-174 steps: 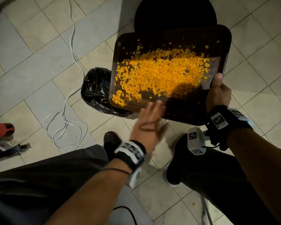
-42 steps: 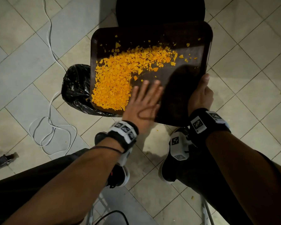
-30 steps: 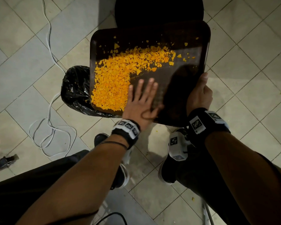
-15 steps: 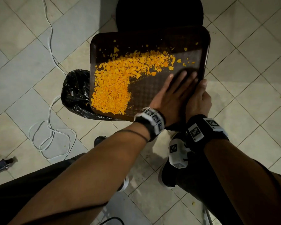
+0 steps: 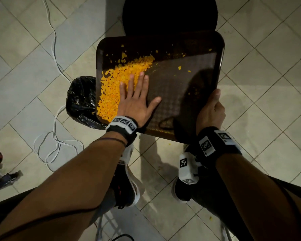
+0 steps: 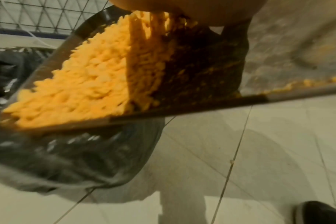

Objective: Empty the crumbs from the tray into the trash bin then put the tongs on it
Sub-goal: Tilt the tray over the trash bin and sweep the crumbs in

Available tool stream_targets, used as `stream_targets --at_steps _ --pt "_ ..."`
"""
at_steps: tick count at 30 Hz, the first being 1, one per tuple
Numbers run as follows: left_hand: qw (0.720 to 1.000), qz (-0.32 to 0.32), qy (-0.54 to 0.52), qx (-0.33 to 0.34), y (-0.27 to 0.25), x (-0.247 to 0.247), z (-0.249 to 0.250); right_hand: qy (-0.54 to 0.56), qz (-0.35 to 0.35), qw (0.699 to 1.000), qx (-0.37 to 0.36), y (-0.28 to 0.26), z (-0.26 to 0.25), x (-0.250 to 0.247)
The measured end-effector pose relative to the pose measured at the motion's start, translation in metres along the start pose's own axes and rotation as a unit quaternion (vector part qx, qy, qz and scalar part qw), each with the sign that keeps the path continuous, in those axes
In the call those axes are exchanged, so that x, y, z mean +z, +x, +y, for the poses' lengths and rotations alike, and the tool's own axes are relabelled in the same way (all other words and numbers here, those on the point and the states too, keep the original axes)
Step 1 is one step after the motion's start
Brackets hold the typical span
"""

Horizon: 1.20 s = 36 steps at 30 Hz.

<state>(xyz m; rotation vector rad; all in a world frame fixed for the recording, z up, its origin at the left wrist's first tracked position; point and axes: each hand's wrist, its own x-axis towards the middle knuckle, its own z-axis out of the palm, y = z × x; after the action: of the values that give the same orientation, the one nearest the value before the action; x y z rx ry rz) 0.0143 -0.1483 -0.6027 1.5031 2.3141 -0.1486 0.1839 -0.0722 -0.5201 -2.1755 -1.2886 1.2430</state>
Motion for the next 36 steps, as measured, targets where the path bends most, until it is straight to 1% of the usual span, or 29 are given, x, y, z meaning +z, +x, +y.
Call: stream_targets --at_steps 2,3,5,8,9,10,11,13,16,19,24,30,33,36 --pt "1.000 0.000 0.002 -0.005 -0.009 0.002 -0.005 -0.002 0.003 1.000 0.001 -0.001 0.000 0.001" --pt "1.000 0.010 0.001 0.009 -0.012 0.000 -0.001 -0.003 0.003 1.000 0.000 -0.002 0.000 0.001" --pt "0.996 0.041 0.000 0.079 -0.011 -0.008 0.020 -0.003 0.004 1.000 0.004 -0.002 -0.002 0.001" --pt "0.975 0.060 0.008 0.215 0.003 -0.025 0.070 -0.002 0.002 1.000 0.007 -0.002 -0.004 -0.001" --pt "0.968 0.063 0.018 0.244 0.010 -0.029 0.084 0.000 0.002 1.000 0.006 -0.002 -0.004 -0.002" --pt "0.964 0.066 0.028 0.256 0.017 -0.034 0.096 0.001 0.002 1.000 0.007 -0.002 -0.004 -0.002" --pt "0.965 0.070 0.036 0.252 0.025 -0.039 0.105 0.001 0.001 1.000 0.006 -0.001 -0.004 -0.002" --pt "0.972 0.078 0.029 0.220 0.042 -0.048 0.110 0.005 0.003 1.000 0.000 0.000 -0.004 -0.001" --pt "0.982 0.077 -0.009 0.175 0.061 -0.059 0.098 0.006 0.008 1.000 -0.010 0.001 -0.004 0.000" --pt "0.990 0.056 -0.004 0.131 0.072 -0.056 0.072 0.005 0.009 1.000 -0.018 0.004 -0.004 0.001" --pt "0.999 0.019 -0.038 0.019 0.074 -0.042 0.012 -0.002 0.011 1.000 -0.027 0.009 0.000 0.003" --pt "0.999 -0.006 -0.031 -0.030 0.083 -0.042 -0.052 -0.007 0.022 0.999 -0.041 0.011 0.002 0.006" --pt "0.998 -0.018 -0.033 -0.049 0.089 -0.043 -0.077 -0.012 0.027 0.999 -0.045 0.014 0.003 0.007" --pt "0.995 -0.026 -0.054 -0.085 0.093 -0.043 -0.098 -0.012 0.030 0.998 -0.046 0.015 0.004 0.007"
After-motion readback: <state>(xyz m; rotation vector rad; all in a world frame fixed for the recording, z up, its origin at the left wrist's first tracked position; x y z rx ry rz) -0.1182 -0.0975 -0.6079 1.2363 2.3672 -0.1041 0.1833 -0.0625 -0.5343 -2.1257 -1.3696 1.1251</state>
